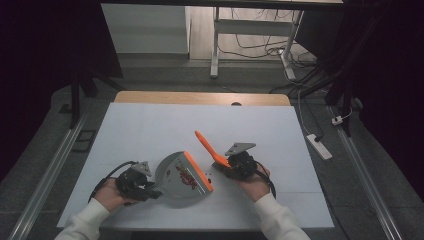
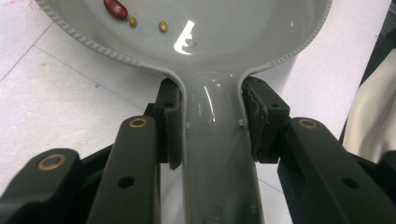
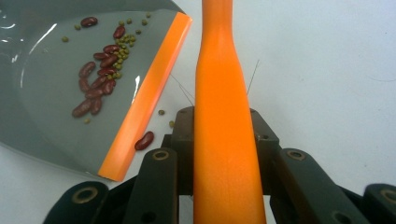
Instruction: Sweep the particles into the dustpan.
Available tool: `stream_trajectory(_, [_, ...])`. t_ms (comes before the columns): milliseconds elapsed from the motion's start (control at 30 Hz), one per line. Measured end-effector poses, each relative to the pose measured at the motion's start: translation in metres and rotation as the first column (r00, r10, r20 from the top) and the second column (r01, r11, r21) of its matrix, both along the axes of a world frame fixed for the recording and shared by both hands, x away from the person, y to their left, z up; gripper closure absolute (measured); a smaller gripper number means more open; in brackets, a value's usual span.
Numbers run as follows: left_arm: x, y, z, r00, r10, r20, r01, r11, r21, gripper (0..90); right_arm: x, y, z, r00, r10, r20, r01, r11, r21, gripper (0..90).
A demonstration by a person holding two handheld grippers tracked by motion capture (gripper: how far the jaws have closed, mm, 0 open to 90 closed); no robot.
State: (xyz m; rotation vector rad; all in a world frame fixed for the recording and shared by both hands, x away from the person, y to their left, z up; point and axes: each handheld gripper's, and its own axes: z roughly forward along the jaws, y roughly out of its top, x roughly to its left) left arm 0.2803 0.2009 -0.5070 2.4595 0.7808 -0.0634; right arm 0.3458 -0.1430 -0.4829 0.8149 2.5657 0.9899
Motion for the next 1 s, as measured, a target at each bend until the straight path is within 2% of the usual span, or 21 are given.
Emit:
stream_trajectory(200, [-0.001, -0.001, 0.0, 1.0, 0.001, 0.0, -0.001, 1.0, 0.002, 61.8, -0.001, 0.004, -0.005, 0.9999, 0.01, -0.004, -0.01, 0.9997, -0.023, 70.0])
stream_trajectory(367, [-0.002, -0.001, 0.001, 1.0, -0.002, 0.005, 0.002, 1.0, 0.002, 61.8, -0.003, 0.008, -0.006, 0.9998, 0.019, -0.003, -0.019, 0.9996, -0.021, 69.9])
stream_trajectory(600, [-0.003, -0.002, 0.001, 1.0, 0.003, 0.007, -0.003, 1.0, 0.006, 61.8, -0.011, 0.019, -0.009, 0.9987, 0.037, -0.034, -0.037, 0.9993, 0.007, 69.9])
stream_trajectory(700, [-0.003, -0.003, 0.001, 1.0, 0.004, 0.009, -0.004, 1.0, 0.008, 61.8, -0.017, 0.028, -0.009, 0.9974, 0.068, -0.023, -0.068, 0.9977, 0.002, 69.9])
stream_trajectory(767, [-0.003, -0.003, 0.001, 1.0, 0.004, 0.008, -0.004, 1.0, 0.008, 61.8, -0.021, 0.033, -0.008, 0.9955, 0.085, -0.042, -0.085, 0.9963, 0.018, 69.9])
stream_trajectory(833, [-0.003, -0.002, 0.001, 1.0, 0.005, 0.008, -0.005, 1.0, 0.007, 61.8, -0.024, 0.036, -0.008, 0.9951, 0.097, -0.02, -0.097, 0.9952, 0.011, 69.8])
stream_trajectory(867, [-0.003, -0.002, 0.001, 1.0, 0.005, 0.009, -0.005, 1.0, 0.007, 61.8, -0.025, 0.037, -0.006, 0.9946, 0.101, -0.025, -0.1, 0.9947, 0.024, 69.8])
stream_trajectory(933, [-0.003, -0.002, 0.001, 1.0, 0.004, 0.009, -0.004, 1.0, 0.007, 61.8, -0.023, 0.034, -0.003, 0.9906, 0.121, -0.063, -0.114, 0.9877, 0.107, 70.0])
stream_trajectory(967, [-0.003, -0.002, 0.001, 0.9999, 0.005, 0.01, -0.005, 1.0, 0.007, 61.8, -0.022, 0.032, -0.001, 0.9893, 0.13, -0.065, -0.121, 0.9832, 0.137, 70.0])
stream_trajectory(1000, [-0.003, -0.002, 0.001, 0.9999, 0.005, 0.01, -0.006, 1.0, 0.007, 61.8, -0.022, 0.031, 0.001, 0.9915, 0.119, -0.053, -0.11, 0.9843, 0.138, 70.0])
